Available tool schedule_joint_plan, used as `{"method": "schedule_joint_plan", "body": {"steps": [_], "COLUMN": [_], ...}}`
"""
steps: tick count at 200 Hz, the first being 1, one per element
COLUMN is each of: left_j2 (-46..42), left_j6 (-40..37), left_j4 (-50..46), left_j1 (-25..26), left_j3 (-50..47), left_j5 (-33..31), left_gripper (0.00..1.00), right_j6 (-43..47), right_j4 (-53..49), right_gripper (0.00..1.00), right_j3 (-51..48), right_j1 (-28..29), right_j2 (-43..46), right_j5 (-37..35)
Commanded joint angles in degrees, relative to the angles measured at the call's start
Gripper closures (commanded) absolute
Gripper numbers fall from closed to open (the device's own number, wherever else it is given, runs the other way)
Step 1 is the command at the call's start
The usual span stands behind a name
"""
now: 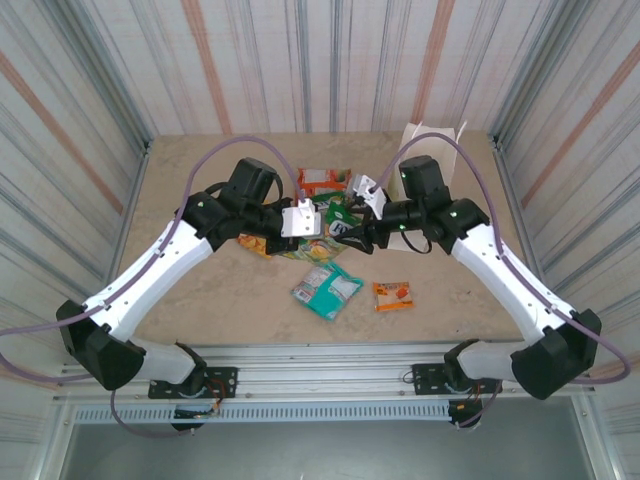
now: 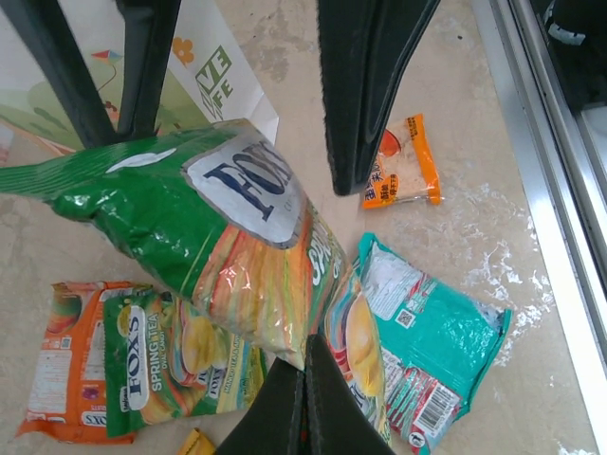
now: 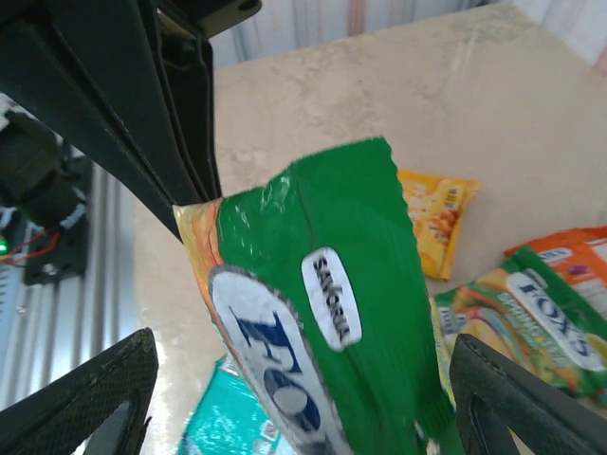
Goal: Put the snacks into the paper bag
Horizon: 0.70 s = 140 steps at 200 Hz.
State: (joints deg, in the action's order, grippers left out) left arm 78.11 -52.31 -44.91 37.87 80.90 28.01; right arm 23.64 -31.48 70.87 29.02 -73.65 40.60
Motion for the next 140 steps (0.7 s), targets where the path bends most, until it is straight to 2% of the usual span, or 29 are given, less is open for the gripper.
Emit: {"method": "schedule_joint_plan", "body": {"steps": [1, 43, 103, 121, 140], "left_j2": [-1.5, -2.0, -1.7, -1.4, -1.4], "left_j6": [-3.7, -2.4, 2.8, 4.5, 6.3], "left_j4": [1.6, 4.7, 7.3, 8.0, 9.1], "left_j1": [0.5, 0.5, 0.6, 0.6, 0.6], "left_j3": [1.5, 1.1, 0.5, 0.4, 0.1], "left_j5": [0.0, -0.5, -4.9, -6.0, -7.0], "left_gripper": [1.00, 1.00, 0.98, 0.92, 0.81], "right_j6": [1.6, 1.8, 1.8, 1.4, -0.4], "right_j4": [-3.9, -5.3, -4.4, -3.2, -1.3], "right_gripper": [0.20, 0.26, 0.72, 0.84, 0.91], "right_j3": [3.1, 4.2, 3.8, 3.7, 3.5], "right_j1": [0.5, 1.2, 0.6, 0.0, -0.7], "right_j2": [-2.5, -5.7, -4.6, -3.3, -1.3], "right_j5": [6.5, 7.5, 6.6, 6.5, 4.2]}}
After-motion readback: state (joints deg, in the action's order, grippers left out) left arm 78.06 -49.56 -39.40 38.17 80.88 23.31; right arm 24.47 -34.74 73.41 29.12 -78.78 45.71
